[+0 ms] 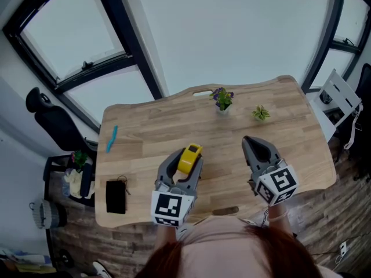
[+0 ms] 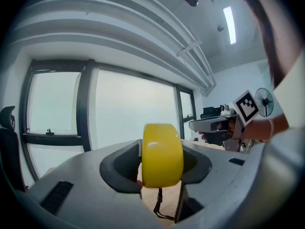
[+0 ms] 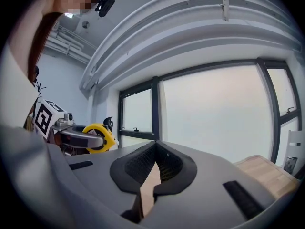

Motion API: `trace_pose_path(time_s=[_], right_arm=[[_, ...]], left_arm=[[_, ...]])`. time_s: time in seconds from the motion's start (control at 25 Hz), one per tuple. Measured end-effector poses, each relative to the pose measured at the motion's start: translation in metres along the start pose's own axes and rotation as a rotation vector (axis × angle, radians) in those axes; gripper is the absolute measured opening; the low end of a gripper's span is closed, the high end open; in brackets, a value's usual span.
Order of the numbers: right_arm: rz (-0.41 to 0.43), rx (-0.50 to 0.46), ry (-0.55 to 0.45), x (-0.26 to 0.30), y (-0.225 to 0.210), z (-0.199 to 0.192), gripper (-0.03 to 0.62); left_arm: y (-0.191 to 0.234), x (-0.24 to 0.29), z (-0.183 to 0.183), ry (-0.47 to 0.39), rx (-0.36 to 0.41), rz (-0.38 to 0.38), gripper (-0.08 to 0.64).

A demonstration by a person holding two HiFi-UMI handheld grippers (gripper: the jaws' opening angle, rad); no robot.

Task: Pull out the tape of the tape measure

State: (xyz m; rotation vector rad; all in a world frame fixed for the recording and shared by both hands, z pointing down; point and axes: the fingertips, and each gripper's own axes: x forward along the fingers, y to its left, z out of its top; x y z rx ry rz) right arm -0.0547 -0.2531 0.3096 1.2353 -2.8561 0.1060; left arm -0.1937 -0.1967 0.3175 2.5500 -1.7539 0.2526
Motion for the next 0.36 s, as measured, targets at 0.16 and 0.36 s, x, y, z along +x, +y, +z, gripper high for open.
trace_pose_path(time_s=[0.16,0.36], right_arm=[[0.008,-0.005,0.004,0.0038,0.0042,-0.0001,-0.002],[-0.006,-0.001,0.019,0.0069,0.0025,-0.0064,-0.002]], left_arm=[[0.0022,-0.0020,-0.0042,0.006,-0.005,0.001,0.176],[0.0043,-0.0032,-0.0086,0.016,-0.002,-0.006,0.176]])
